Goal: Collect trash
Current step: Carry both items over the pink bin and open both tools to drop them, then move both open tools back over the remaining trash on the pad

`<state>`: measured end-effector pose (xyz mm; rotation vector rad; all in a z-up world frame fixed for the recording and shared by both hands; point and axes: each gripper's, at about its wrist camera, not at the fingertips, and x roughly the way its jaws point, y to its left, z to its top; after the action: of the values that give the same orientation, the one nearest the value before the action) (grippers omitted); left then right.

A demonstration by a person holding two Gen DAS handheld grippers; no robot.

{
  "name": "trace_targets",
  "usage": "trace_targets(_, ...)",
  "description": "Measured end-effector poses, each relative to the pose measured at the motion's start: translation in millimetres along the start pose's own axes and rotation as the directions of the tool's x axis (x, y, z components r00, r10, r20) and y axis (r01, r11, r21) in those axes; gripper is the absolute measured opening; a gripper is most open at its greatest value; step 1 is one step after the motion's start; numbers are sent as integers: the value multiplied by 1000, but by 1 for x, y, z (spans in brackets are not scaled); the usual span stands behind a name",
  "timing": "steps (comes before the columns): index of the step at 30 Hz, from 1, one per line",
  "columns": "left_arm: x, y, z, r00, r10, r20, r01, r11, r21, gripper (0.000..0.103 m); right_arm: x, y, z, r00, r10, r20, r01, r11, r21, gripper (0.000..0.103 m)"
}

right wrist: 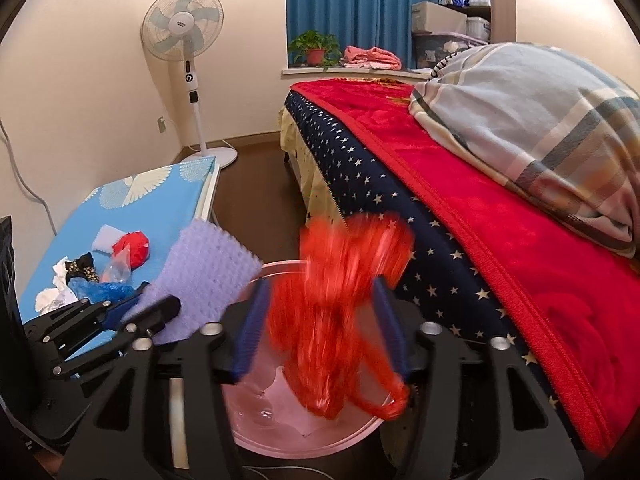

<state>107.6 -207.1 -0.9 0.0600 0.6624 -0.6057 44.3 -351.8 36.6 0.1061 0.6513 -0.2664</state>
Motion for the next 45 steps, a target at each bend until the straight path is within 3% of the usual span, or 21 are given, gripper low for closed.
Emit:
trace_targets(1, 0, 0, 0, 1000, 0, -1, 0, 1000, -4, 46, -1, 0, 0, 1000, -4, 3, 4, 1000, -4, 62)
trace_targets(14, -12, 13, -2, 1000, 25, 17, -24, 999, -37, 46, -12, 3, 0, 998, -8, 56, 8, 1000, -3, 64)
trace_targets(22, -40, 35, -5, 993, 106, 57, -102, 993, -61, 46, -31, 17, -1, 989, 44, 142, -41, 999, -27, 63)
trace_targets(26, -60, 52, -10, 984, 159, 75, -152, 984, -91, 46, -35, 26, -1, 985, 96, 141, -92, 995, -32, 62)
trace_targets(35, -103, 95, -31, 948, 303, 93, -281, 940, -194, 46, -36, 66, -8, 966, 211, 147, -200, 976, -86, 55)
trace_targets(45, -126, 137, -56, 894, 442, 74, -406, 869, -283, 46, -2, 120, -25, 945, 319, 78, -310, 945, -107, 45)
